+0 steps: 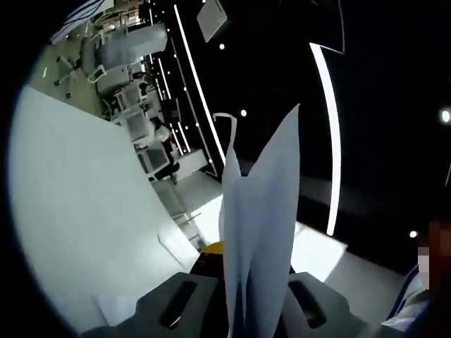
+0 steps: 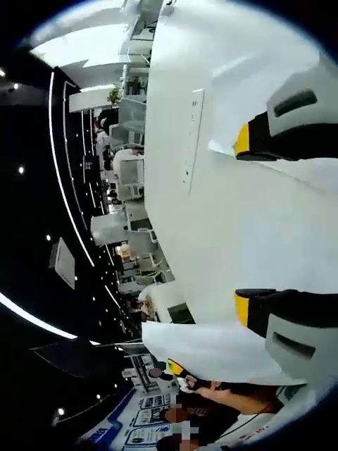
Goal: Organize the stack of printing papers by aligning and flattening the scattered papers on the table
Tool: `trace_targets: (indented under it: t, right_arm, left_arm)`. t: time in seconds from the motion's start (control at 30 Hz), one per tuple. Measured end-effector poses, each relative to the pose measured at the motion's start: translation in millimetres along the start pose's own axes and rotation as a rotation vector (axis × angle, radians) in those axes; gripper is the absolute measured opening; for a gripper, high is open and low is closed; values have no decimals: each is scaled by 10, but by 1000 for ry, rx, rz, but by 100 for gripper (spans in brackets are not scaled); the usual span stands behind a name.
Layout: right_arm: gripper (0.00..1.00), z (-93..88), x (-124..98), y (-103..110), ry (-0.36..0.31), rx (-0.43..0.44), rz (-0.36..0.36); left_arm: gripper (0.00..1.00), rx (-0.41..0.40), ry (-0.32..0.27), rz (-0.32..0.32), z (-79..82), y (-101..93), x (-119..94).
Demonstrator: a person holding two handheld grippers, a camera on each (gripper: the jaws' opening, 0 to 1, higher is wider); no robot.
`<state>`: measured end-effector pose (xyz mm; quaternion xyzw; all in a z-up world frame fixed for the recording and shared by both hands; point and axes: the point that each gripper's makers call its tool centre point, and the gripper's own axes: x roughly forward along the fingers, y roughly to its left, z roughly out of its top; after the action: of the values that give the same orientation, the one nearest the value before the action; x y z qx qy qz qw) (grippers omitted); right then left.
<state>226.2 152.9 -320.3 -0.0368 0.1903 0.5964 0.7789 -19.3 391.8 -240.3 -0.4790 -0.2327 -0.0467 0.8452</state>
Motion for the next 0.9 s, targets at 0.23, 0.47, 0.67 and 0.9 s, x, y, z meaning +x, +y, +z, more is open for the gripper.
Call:
trace_targets:
  t: [0.23,0.47,0.67,0.9]
  right_arm:
    - [87,-40,-128,-231,14,-25,-61]
    - [90,-33,-252,-448,6,-83,-126]
    - [90,-108,-436,-665,57,-105,-206]
    - [90,-198,-671,-916,72,-46,-281]
  left_arm:
    - [6,8,-2,-10,26,-18,2]
    - [6,21,-6,-13,95,-29,-13]
    - [6,25,-18,-23,95,-47,-24]
    - [6,27,-11,-18,125,-7,-14]
